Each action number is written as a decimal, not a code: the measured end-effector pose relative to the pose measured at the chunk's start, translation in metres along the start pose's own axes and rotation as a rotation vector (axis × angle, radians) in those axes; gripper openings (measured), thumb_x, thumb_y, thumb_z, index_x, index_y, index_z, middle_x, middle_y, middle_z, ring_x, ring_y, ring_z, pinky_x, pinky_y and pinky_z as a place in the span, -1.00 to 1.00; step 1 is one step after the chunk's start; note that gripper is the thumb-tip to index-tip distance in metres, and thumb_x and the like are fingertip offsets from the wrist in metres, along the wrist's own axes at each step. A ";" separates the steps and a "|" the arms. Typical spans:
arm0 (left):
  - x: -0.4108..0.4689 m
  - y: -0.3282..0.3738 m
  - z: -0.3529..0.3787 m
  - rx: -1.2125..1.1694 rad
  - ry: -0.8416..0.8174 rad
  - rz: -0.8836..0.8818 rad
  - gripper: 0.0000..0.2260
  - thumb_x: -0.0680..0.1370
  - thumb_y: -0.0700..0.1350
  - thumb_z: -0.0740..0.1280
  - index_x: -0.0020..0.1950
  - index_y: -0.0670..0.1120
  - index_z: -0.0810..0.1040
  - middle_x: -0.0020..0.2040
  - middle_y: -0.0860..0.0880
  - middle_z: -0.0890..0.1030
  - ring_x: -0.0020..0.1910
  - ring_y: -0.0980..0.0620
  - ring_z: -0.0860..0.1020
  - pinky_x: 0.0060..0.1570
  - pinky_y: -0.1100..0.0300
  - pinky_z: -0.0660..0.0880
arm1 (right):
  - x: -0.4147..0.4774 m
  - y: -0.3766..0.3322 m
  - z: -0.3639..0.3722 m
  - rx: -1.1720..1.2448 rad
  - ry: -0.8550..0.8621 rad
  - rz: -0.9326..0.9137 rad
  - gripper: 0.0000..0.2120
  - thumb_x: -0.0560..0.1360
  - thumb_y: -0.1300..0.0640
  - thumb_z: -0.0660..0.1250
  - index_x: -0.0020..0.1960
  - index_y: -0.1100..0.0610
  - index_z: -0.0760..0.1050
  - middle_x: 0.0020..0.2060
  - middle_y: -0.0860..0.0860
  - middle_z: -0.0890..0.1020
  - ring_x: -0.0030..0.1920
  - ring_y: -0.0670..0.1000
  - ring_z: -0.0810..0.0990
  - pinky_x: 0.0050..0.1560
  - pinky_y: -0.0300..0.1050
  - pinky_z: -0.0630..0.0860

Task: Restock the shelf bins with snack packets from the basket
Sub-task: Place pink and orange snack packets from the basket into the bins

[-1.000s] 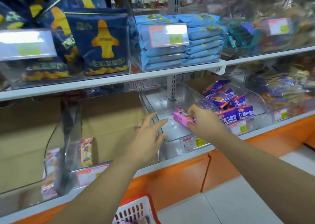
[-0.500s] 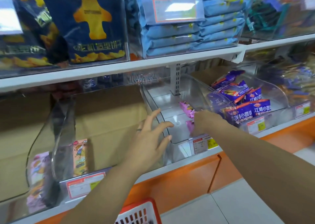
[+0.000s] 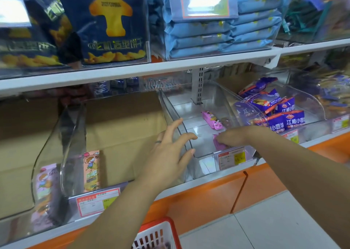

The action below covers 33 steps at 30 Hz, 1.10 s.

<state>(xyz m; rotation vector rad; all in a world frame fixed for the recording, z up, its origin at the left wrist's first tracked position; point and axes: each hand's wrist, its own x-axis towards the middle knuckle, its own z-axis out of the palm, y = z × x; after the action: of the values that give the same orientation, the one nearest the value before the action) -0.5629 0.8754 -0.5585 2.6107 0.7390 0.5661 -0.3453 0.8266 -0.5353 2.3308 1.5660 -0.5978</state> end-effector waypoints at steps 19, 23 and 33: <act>-0.122 -0.036 0.006 0.164 0.218 0.256 -0.76 0.51 -0.16 0.20 0.12 -0.01 0.55 0.13 0.03 0.57 0.06 -0.02 0.55 0.09 0.10 0.41 | -0.095 -0.076 0.120 0.361 0.984 -0.588 -0.76 0.49 0.07 0.19 -0.05 0.10 0.62 -0.18 -0.07 0.64 -0.15 -0.02 0.55 -0.12 -0.13 0.47; -0.191 -0.079 0.021 0.175 0.218 0.123 -0.75 0.48 -0.20 0.17 0.02 -0.06 0.61 -0.01 0.04 0.61 -0.04 0.06 0.54 -0.03 0.22 0.39 | -0.086 -0.111 0.164 0.344 0.790 -0.653 -0.73 0.46 0.05 0.17 -0.07 0.07 0.63 -0.18 -0.08 0.66 -0.15 -0.06 0.57 -0.11 -0.21 0.46; -0.287 -0.142 0.086 0.151 -0.184 -0.439 -0.72 0.58 -0.14 0.26 0.29 0.04 0.49 0.23 0.06 0.50 -0.03 0.00 0.58 -0.07 0.13 0.50 | -0.044 -0.142 0.270 0.343 0.247 -0.384 -0.67 0.60 0.15 0.18 0.36 0.02 0.42 0.45 -0.09 0.30 0.46 -0.08 0.21 0.39 -0.25 0.16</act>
<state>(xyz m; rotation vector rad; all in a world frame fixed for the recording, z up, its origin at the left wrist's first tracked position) -0.8055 0.8078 -0.7735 2.4692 1.2840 0.1430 -0.5412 0.7260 -0.7508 2.4295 2.2100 -0.7353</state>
